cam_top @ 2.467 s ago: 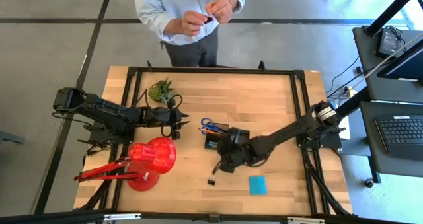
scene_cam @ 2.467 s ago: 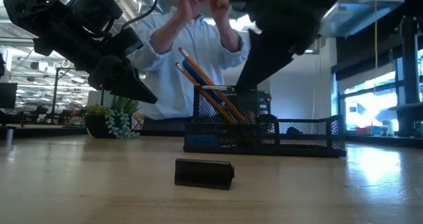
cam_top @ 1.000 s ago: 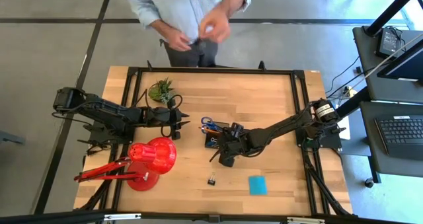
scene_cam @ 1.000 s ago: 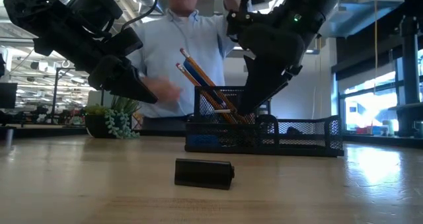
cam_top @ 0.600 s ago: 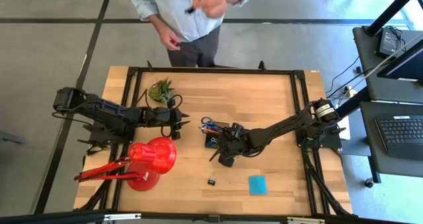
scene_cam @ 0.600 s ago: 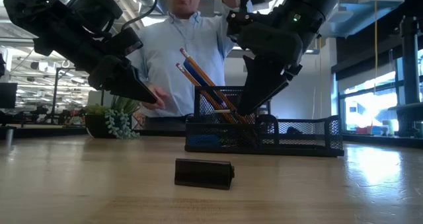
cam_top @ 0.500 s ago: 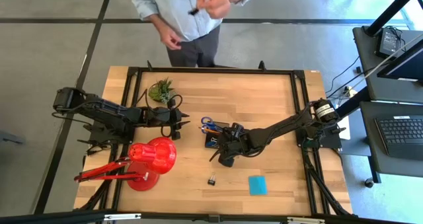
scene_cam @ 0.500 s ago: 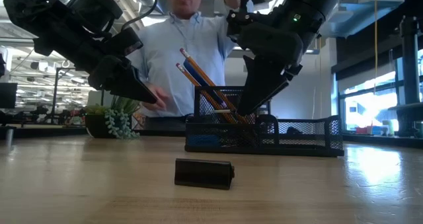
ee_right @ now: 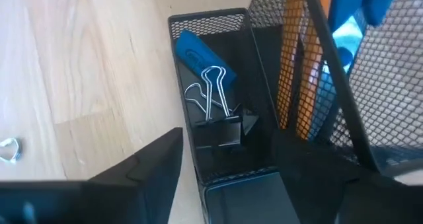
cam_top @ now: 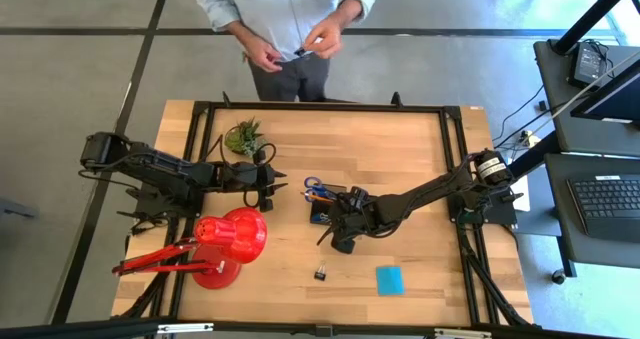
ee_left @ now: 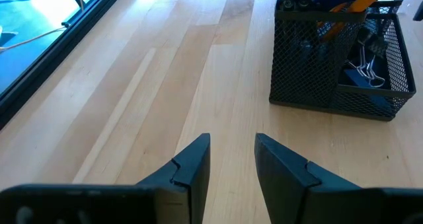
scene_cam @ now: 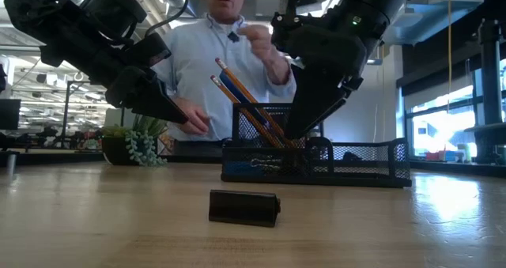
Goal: Pick and place office supplies into organizer
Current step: Put the black binder clip into the black desk organizer
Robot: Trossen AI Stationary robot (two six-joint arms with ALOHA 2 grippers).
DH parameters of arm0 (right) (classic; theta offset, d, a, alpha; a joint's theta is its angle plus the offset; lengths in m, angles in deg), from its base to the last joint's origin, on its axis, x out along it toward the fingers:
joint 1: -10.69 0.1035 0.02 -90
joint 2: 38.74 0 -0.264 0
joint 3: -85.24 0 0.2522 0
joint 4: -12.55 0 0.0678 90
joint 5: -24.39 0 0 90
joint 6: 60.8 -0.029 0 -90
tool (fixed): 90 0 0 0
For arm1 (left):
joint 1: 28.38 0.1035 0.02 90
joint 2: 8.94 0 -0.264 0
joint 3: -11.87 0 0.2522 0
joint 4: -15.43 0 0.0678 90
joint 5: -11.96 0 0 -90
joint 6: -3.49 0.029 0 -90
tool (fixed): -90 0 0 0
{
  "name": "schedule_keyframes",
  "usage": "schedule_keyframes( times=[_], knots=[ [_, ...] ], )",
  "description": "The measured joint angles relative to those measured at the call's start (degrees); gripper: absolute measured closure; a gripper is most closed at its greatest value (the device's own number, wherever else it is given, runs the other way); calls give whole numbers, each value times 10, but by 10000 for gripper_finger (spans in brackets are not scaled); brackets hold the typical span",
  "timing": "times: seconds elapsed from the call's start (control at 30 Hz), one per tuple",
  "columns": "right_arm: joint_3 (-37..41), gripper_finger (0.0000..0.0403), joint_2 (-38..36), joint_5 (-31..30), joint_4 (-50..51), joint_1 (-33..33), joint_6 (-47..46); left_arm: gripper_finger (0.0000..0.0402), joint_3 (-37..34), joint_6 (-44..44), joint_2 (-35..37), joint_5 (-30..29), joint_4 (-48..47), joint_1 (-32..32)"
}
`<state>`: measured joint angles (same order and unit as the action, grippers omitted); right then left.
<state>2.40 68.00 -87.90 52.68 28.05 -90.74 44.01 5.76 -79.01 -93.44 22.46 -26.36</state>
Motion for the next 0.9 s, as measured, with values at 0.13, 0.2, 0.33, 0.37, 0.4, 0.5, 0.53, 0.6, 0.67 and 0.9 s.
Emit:
schedule_keyframes(
  times=[0.13, 0.2, 0.33, 0.37, 0.4, 0.5, 0.53, 0.6, 0.67, 0.9],
  knots=[
    [-10, 163, 0, 16, -6, 7, 53, 288, 0, 0, 0, 0, 0, 0],
    [-23, 163, 0, 33, -21, 17, 72, 288, 0, 0, 0, 0, 0, 0],
    [-45, 163, 0, 41, -58, 47, 133, 288, 0, 0, 0, 0, 0, 0],
    [-48, 163, 0, 41, -68, 56, 164, 288, 0, 0, 0, 0, 0, 0],
    [-48, 163, 0, 40, -76, 64, 196, 288, 0, 0, 0, 0, 0, 0],
    [-48, 163, 0, 41, -92, 86, 285, 288, 0, 0, 0, 0, 0, 0],
    [-48, 163, 0, 42, -97, 92, 310, 288, 0, 0, 0, 0, 0, 0],
    [-48, 163, 0, 41, -100, 99, 354, 288, 0, 0, 0, 0, 0, 0],
    [-48, 163, 0, 41, -100, 103, 377, 288, 0, 0, 0, 0, 0, 0],
    [-48, 163, 0, 113, -138, 111, 363, 288, 0, -5, 0, 63, 0, -14]
  ],
)
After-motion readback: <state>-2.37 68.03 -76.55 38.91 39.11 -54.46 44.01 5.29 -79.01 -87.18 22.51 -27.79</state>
